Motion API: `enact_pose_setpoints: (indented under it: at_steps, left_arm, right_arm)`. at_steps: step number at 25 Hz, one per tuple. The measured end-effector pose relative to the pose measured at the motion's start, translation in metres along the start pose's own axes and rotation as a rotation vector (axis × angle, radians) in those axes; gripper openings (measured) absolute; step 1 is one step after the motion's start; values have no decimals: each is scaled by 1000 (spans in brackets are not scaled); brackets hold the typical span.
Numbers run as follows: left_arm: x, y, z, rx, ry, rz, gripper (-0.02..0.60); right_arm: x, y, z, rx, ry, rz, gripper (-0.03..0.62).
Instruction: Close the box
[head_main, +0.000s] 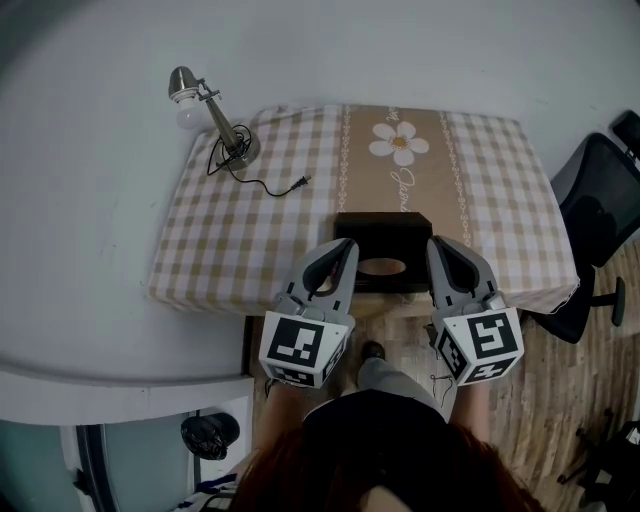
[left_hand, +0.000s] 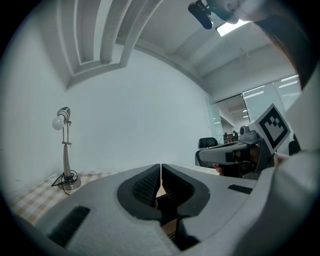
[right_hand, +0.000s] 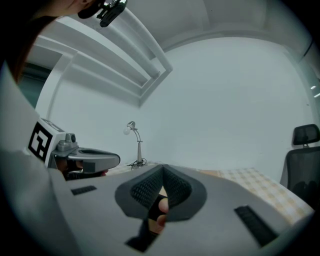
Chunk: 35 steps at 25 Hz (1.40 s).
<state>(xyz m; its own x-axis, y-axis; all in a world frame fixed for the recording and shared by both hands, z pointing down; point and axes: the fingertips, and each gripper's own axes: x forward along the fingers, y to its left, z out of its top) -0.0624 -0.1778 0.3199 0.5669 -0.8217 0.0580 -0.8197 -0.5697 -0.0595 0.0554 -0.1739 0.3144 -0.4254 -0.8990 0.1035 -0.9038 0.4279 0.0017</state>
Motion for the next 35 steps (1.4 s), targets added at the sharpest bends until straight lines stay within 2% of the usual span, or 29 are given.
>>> enact_pose_setpoints:
  at_steps: [10, 30, 35]
  left_arm:
    - [23, 20, -8, -4, 29, 35, 29]
    - [42, 61, -39, -42, 100, 122, 29]
    - [46, 70, -46, -52, 116, 136, 29]
  right_arm:
    - [23, -22, -6, -21, 22, -6, 17]
    - [57, -56, -30, -159, 69, -28, 17]
    - [62, -67, -40, -164, 90, -42, 17]
